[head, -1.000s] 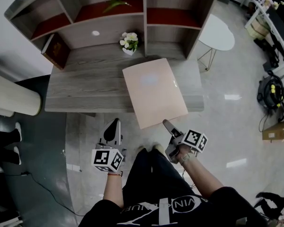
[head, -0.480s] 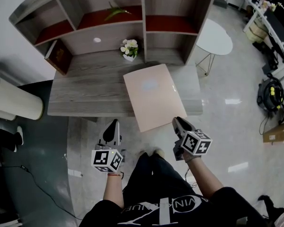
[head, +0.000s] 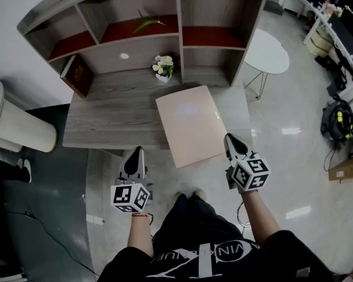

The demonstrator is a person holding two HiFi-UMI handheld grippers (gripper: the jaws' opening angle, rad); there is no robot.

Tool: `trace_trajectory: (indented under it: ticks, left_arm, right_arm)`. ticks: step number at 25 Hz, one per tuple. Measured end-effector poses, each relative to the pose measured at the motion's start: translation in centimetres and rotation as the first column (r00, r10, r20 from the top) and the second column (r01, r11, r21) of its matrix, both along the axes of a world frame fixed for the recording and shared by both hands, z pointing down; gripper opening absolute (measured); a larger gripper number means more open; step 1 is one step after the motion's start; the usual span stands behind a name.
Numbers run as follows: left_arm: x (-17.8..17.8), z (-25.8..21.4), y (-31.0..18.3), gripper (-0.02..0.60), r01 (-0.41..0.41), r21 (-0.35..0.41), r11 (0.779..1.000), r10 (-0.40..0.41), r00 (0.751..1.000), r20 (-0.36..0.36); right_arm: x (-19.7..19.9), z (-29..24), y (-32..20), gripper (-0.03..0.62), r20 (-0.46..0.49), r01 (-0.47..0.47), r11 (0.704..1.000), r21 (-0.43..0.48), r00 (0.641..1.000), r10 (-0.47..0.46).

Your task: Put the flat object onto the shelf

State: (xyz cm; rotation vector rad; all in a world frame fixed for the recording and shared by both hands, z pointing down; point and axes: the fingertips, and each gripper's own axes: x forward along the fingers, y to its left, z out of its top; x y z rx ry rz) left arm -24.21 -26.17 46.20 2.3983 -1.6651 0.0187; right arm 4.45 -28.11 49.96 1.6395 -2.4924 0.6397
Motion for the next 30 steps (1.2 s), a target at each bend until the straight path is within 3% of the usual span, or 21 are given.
trace_trajectory:
  ticks: [10, 20, 30]
  left_arm:
    - [-0.7, -3.3, -1.8, 0.006, 0.024, 0.071, 0.997, -0.024, 1.000, 0.002]
    - [-1.0, -5.7, -2.8, 0.006, 0.035, 0.127, 0.991, -0.039, 0.999, 0.034]
    - [-2.5, -7.4, -3.0, 0.005, 0.065, 0.161, 0.985, -0.072, 0.997, 0.039]
  right_arm:
    - [-0.2, -6.1, -1.9, 0.009, -0.045, 0.052, 0.982, 0.182, 0.998, -0.045]
    - [-0.4, -9.5, -2.8, 0.009, -0.075, 0.080, 0.957, 0.278, 0.995, -0.062]
    - [-0.9, -11.3, -3.0, 0.009, -0.039, 0.086, 0.941, 0.328, 0.996, -0.077]
